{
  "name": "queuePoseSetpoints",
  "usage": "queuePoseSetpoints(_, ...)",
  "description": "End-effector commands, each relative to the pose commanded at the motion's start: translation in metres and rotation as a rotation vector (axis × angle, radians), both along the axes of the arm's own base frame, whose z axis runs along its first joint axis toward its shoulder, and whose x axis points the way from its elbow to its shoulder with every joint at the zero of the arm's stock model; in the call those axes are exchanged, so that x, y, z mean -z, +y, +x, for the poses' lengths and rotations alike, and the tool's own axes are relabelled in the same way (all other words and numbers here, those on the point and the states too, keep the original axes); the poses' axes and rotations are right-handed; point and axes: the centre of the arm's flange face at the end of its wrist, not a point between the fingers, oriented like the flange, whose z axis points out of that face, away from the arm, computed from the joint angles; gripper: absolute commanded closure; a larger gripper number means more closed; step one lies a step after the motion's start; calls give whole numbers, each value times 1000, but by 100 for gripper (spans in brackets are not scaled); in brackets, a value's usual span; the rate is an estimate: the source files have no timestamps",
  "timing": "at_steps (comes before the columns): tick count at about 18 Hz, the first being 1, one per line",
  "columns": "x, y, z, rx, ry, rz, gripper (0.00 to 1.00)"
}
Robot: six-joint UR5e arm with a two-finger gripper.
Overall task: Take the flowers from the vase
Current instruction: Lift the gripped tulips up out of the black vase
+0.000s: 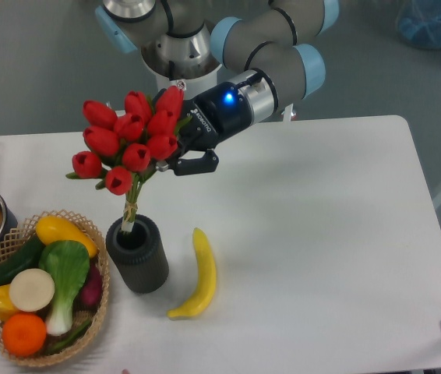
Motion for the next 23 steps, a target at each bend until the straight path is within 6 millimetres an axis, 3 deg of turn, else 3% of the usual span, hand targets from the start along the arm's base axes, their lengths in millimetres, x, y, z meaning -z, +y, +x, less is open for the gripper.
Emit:
queuePoseSetpoints(11,-14,-15,-24,-38,-8,23,58)
queuePoseSetpoints(20,1,-22,-68,-93,-6,5,58)
queuePoseSetpoints(23,3,-25,-73,-103,-8,3,58)
